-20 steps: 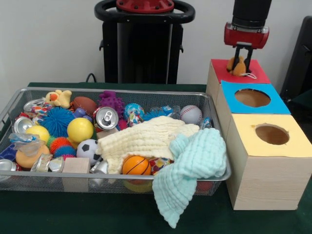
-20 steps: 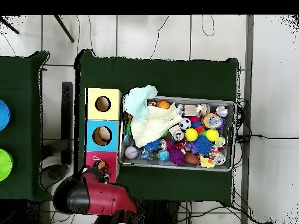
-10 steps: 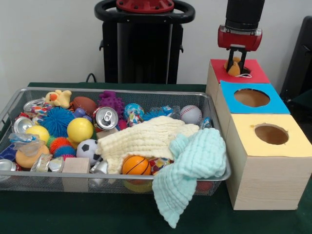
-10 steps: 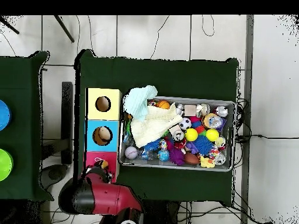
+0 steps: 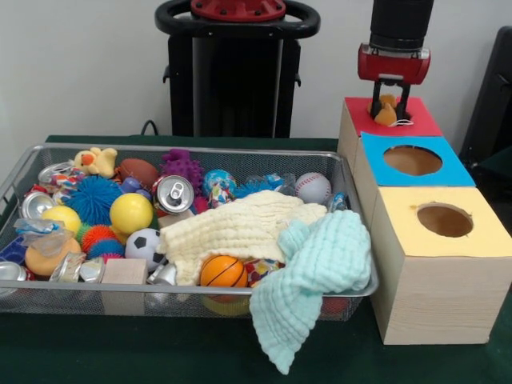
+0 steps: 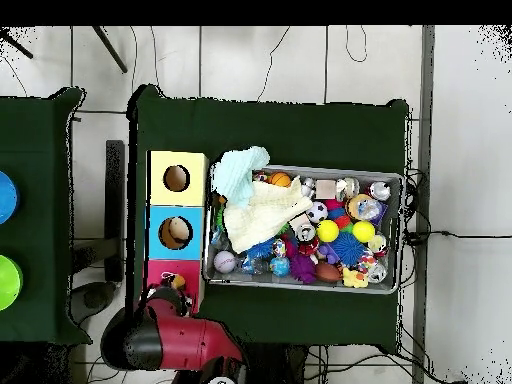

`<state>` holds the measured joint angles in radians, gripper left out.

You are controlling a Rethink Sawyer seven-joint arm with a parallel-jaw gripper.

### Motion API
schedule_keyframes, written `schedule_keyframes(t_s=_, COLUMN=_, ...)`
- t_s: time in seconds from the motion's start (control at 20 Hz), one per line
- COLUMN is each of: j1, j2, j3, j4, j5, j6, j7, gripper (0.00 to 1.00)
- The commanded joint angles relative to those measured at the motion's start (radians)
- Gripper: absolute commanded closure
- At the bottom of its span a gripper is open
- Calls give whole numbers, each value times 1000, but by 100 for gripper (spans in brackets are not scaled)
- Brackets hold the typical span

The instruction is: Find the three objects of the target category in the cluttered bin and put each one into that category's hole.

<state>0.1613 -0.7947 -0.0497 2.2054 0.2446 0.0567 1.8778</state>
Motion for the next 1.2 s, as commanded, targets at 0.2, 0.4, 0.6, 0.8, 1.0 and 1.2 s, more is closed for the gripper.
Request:
schedule_keyframes(t_s=0.2, j1=-51, j2=92, j3=1, j4=114, j5=-21, j6=3, j7=179, gripper=0)
schedule_keyframes(t_s=0.4, j1=-37, j2=96, j3=3, j4=97, j5=-10, j6=17, j7=181, gripper=0)
schedule_keyframes(t_s=0.6, j1=-18, j2=75, j3=-10, j4=85, j5=1, j6=43, j7=185, gripper=0)
schedule_keyframes(t_s=0.8, j1=-14, j2=74, j3=-17, j4=79, j5=-5, j6=26, j7=180, gripper=0)
schedule_keyframes(t_s=1.0, j1=-18, j2=75, j3=-23, j4=81, j5=-5, j6=12, j7=185, gripper=100)
schedule_keyframes(t_s=1.2, j1=-3, j2=63, j3=-30, j4=77, j5=11, j6=76, j7=187, gripper=100)
